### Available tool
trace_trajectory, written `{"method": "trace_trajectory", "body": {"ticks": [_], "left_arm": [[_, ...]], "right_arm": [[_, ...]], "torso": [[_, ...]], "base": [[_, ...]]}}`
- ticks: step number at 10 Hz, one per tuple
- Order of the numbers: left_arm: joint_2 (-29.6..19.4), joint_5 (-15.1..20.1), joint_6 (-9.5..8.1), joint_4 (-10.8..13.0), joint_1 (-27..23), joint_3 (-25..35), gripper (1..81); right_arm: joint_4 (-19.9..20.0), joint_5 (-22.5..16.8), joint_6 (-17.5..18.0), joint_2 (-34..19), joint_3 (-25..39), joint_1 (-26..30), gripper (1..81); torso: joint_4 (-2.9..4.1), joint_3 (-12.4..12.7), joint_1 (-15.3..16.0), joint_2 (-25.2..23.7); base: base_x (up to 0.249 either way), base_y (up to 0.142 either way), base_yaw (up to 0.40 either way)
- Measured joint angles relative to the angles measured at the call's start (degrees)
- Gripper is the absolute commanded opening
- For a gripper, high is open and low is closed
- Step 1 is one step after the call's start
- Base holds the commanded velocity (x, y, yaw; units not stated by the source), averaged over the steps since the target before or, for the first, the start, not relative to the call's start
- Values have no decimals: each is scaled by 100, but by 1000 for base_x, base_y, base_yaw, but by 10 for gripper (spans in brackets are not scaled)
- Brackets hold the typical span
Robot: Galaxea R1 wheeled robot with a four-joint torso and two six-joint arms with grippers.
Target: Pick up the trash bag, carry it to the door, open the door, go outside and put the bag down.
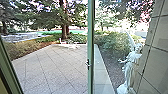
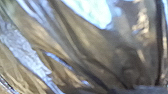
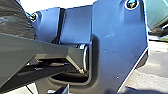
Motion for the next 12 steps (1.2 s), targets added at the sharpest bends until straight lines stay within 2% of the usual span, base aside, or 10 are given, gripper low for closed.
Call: {"method": "trace_trajectory", "body": {"ticks": [3,5,12], "left_arm": [[30,-30,1,1,-132,20,10],[30,10,-2,1,13,9,10],[-2,-6,0,1,-72,7,10]], "right_arm": [[4,63,-5,-32,-6,179,811],[-10,7,-7,-41,0,15,811],[-11,18,-18,2,0,69,811]], "torso": [[0,-2,11,6],[0,0,-2,0],[0,-2,4,4]], "base": [[79,0,0],[79,0,0],[78,0,0]]}}
